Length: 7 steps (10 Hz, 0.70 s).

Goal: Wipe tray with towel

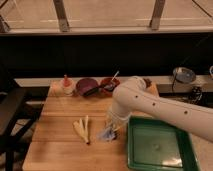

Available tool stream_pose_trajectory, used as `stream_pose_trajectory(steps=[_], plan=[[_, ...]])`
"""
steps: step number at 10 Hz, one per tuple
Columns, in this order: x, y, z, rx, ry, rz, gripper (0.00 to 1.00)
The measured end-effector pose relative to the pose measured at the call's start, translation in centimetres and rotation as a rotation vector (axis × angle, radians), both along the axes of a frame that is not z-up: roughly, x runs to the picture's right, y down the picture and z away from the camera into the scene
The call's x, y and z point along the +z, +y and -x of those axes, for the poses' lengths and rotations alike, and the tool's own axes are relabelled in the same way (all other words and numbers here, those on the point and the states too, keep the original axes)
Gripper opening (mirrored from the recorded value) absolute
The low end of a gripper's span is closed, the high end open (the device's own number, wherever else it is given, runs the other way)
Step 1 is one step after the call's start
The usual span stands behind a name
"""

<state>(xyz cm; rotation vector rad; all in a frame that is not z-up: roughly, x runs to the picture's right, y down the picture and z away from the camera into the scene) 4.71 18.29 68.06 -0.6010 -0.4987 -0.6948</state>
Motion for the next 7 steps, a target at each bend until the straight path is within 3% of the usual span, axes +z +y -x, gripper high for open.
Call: stream_pose_trajectory(steps=[5,7], plan=[[0.15,0.06,0.33,-0.004,-0.005,-0.002,0.0],[0.83,-0.15,-0.57,0.04,0.037,-0.002,0.0]])
